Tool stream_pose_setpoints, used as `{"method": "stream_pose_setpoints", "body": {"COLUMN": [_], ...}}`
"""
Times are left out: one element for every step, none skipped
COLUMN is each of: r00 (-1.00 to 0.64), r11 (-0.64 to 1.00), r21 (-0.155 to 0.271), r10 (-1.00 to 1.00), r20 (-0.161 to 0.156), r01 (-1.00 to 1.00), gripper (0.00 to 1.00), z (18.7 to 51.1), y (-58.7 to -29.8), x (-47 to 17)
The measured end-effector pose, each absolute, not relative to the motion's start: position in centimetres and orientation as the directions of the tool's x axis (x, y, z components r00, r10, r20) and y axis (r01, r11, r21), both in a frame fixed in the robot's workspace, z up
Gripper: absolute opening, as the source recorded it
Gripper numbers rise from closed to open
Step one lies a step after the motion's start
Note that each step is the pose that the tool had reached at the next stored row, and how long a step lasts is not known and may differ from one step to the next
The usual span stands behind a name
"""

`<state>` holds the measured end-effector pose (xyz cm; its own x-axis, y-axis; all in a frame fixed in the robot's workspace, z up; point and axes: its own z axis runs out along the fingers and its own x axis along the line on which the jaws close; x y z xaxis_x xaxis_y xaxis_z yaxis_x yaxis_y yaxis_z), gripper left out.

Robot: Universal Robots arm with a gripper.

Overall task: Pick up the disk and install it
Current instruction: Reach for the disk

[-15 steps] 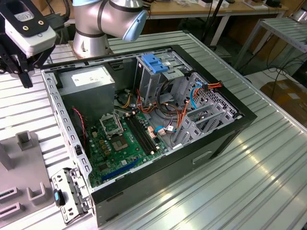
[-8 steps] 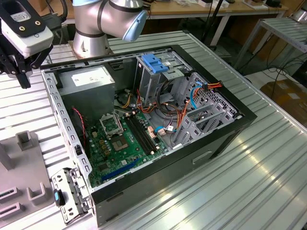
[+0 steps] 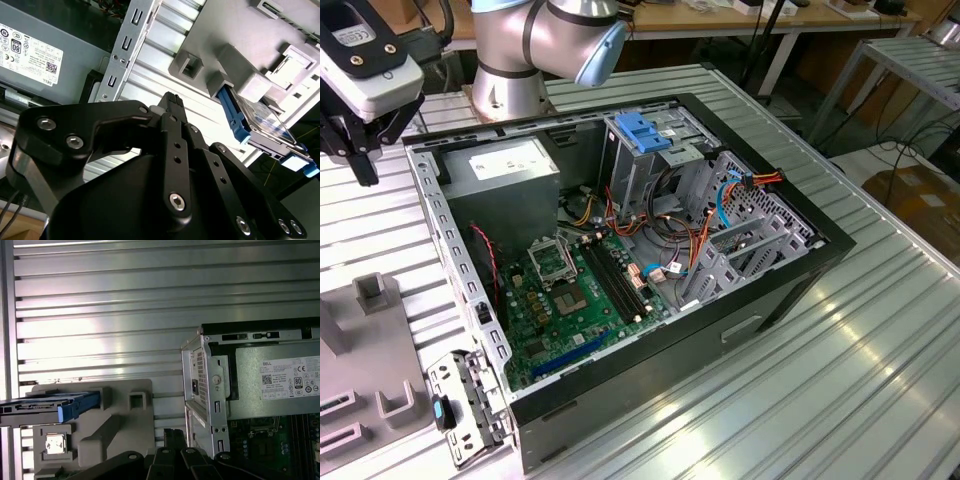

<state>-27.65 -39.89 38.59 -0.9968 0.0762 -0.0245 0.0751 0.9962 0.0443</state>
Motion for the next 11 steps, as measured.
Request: {"method": "stream_pose_setpoints", "body": {"r00": [-0.997,-0.997,-0.997,-0.997,-0.997,-0.997,-0.997,-0.997,-0.997,-0.997,-0.997], "r11": [0.996,0.996,0.996,0.996,0.996,0.996,0.996,0.996,0.996,0.996,0.996], "r21": [0.044,0.044,0.044,0.044,0.044,0.044,0.044,0.044,0.044,0.044,0.044], "r10": [0.076,0.076,0.076,0.076,0.076,0.076,0.076,0.076,0.076,0.076,0.076], "r20": [-0.025,-0.025,-0.024,-0.024,-0.024,-0.024,-0.024,-0.024,-0.024,-0.024,-0.024], "r01": [0.075,0.075,0.075,0.075,0.075,0.075,0.075,0.075,0.075,0.075,0.075], "gripper": [0.11,0.11,0.11,0.11,0.11,0.11,0.11,0.11,0.11,0.11,0.11], "z": [38.58,38.58,38.58,38.58,38.58,38.58,38.57,38.57,38.57,38.56,38.56], "y": [-39.89,-39.89,-39.89,-39.89,-39.89,-39.89,-39.89,-39.89,-39.89,-39.89,-39.90], "x": [-27.70,-27.75,-27.80,-27.85,-27.90,-27.95,-28.00,-28.05,-28.17,-28.26,-28.33]}}
